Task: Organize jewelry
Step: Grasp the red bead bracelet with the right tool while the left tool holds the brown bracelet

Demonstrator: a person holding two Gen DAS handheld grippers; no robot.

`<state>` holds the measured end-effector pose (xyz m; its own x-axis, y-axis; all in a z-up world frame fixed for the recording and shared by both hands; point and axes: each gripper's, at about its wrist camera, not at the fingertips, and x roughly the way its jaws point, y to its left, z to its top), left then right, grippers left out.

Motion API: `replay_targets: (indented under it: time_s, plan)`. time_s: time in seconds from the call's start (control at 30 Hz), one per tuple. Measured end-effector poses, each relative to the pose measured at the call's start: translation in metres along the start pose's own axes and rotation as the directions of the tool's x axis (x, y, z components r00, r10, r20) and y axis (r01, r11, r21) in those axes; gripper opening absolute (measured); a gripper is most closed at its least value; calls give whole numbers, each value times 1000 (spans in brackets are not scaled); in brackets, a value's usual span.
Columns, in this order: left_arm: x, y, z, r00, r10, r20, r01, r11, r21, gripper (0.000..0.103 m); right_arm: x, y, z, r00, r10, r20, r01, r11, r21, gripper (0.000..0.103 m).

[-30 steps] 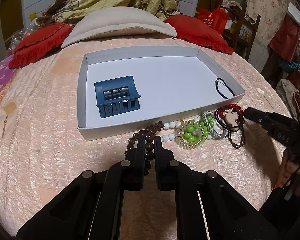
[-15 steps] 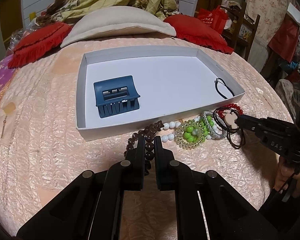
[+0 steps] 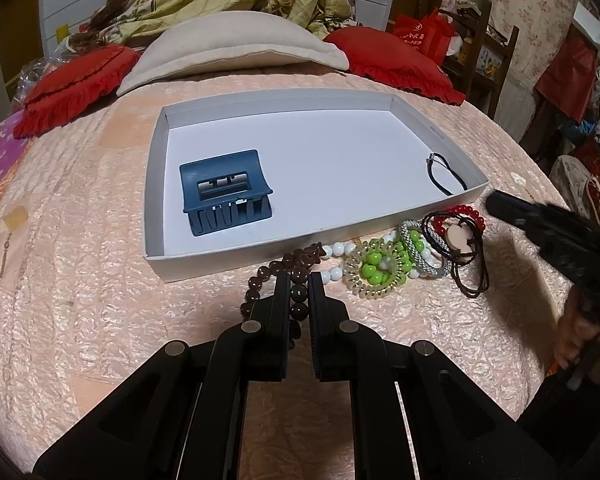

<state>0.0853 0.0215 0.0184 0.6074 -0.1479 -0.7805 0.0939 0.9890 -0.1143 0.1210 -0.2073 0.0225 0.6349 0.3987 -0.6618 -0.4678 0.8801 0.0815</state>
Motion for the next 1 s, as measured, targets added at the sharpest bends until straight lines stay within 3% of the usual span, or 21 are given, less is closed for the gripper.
replay_targets:
  time_s: [0.07, 0.13, 0.23, 0.33, 0.4, 0.6, 0.73, 1.0]
  plan:
    - [1, 1, 0, 1000, 2, -4, -2, 1000, 1, 7, 19, 5, 2, 999, 2, -54, -5, 998, -55, 32]
    - [0, 4, -1, 1000, 2, -6, -2, 1000, -4, 7, 37, 4, 1, 993, 8, -114, -18, 996, -88, 32]
    - [-1, 7, 0, 1000, 0, -4, 0, 1000, -16, 7, 46, 4, 1, 990, 32, -139, -50, 990, -130, 32]
    - [0, 6, 1, 1000, -4, -7, 3, 1000, -17, 7, 50, 5, -2, 985, 46, -164, -70, 987, -147, 20]
    - [1, 4, 2, 1000, -4, -9, 4, 1000, -15, 7, 50, 9, -4, 985, 42, -170, -70, 983, -167, 7]
    - [0, 4, 3, 1000, -5, -8, 5, 1000, -18, 7, 31, 12, -5, 993, 18, -120, -40, 982, -186, 7]
    - [0, 5, 2, 1000, -3, -7, 3, 1000, -21, 7, 0, 6, -2, 998, 58, -34, -61, 990, -127, 7]
    - [-10, 0, -1, 1000, -4, 5, 4, 1000, -15, 7, -39, 16, -9, 992, 118, 44, -116, 992, -44, 7]
